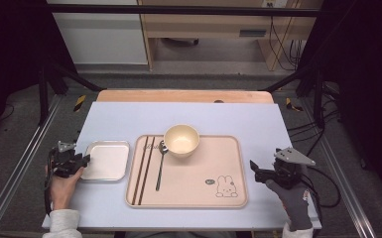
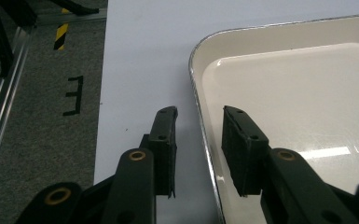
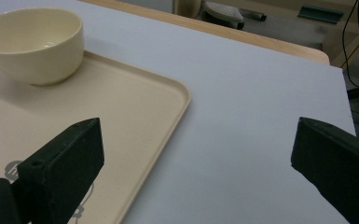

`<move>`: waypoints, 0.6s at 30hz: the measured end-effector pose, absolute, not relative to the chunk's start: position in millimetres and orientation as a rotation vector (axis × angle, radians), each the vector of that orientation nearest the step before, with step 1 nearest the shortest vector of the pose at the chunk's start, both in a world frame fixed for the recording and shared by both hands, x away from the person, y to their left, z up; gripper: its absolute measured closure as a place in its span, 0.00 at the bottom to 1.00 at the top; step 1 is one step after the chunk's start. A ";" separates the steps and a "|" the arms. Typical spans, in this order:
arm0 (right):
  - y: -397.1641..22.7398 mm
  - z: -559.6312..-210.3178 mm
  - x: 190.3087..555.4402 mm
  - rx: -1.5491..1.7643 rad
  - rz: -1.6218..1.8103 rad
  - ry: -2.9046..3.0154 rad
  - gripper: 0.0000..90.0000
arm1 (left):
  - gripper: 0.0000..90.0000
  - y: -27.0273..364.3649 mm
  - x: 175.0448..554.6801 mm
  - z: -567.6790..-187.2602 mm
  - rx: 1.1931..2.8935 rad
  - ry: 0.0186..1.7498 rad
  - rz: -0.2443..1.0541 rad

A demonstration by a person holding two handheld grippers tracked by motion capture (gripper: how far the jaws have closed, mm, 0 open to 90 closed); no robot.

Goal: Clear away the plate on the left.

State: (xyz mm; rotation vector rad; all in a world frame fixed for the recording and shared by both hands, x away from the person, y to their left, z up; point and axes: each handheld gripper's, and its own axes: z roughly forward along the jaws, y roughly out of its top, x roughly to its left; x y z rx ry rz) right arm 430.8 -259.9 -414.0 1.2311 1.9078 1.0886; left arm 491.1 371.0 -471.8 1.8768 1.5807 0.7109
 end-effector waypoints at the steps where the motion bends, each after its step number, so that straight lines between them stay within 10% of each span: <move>1: -260.0 -413.9 430.7 1.231 1.089 1.908 0.03 | 0.74 371.0 491.0 -471.8 1.875 1.582 0.706; 18: -259.7 -414.4 431.3 1.229 1.081 1.909 0.03 | 0.90 373.0 491.5 -470.4 1.841 1.617 0.620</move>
